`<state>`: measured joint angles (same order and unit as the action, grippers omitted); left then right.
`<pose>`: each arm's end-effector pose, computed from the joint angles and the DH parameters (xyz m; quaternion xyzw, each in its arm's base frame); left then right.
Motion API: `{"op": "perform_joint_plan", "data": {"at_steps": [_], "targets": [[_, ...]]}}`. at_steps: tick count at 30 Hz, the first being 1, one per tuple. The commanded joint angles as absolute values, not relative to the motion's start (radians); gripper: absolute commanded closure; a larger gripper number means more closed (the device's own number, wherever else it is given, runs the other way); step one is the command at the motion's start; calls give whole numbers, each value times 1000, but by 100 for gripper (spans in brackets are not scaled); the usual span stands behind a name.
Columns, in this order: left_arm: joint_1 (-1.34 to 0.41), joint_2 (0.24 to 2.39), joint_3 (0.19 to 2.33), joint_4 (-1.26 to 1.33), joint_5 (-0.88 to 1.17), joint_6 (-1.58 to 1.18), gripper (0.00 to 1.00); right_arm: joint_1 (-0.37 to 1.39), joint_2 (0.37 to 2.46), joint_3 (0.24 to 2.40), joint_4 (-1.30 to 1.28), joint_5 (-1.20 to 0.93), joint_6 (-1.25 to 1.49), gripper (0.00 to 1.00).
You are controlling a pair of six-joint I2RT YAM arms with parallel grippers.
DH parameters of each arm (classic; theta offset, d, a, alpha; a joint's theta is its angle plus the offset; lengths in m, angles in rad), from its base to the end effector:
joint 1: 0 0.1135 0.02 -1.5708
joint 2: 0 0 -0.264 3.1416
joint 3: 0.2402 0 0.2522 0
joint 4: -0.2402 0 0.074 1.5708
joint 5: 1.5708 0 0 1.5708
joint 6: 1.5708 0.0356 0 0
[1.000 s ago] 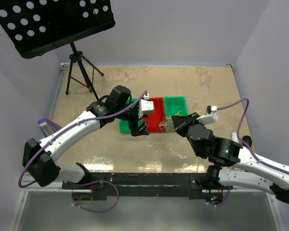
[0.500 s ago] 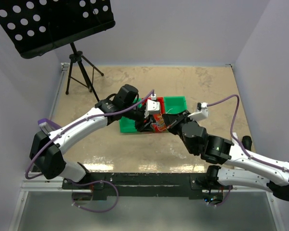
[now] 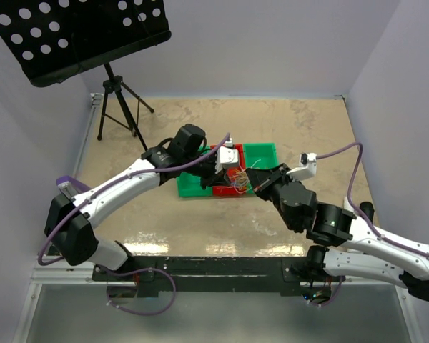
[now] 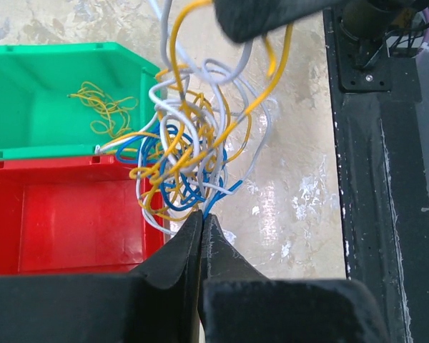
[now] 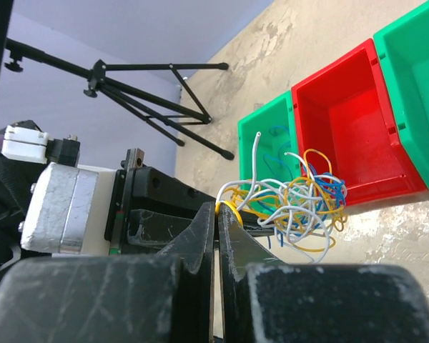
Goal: Untangle the cables
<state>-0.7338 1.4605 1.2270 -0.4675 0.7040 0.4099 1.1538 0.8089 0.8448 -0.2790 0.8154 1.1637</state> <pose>0.2225 -0.2317 0.3124 0.5829 0.6372 -0.3724 0.3399 0.0949 0.1504 0.3496 0.2479 0.7218 0.3932 0.5127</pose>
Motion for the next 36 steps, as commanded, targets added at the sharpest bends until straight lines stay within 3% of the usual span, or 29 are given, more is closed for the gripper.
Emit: {"op": "perform_joint_plan", "data": {"at_steps": [1, 13, 21, 36], "targets": [[-736, 1399, 1232, -476, 672, 443, 100, 1158, 756, 876, -320, 857, 1187, 100], [-690, 1290, 1137, -486, 398, 436, 100, 1158, 617, 1028, -691, 1058, 1293, 100], [-480, 1390, 1307, -561, 325, 256, 100, 1158, 548, 1166, -963, 1183, 1408, 100], [-431, 1394, 1217, -506, 103, 238, 100, 1158, 433, 1301, -1049, 1270, 1388, 100]]}}
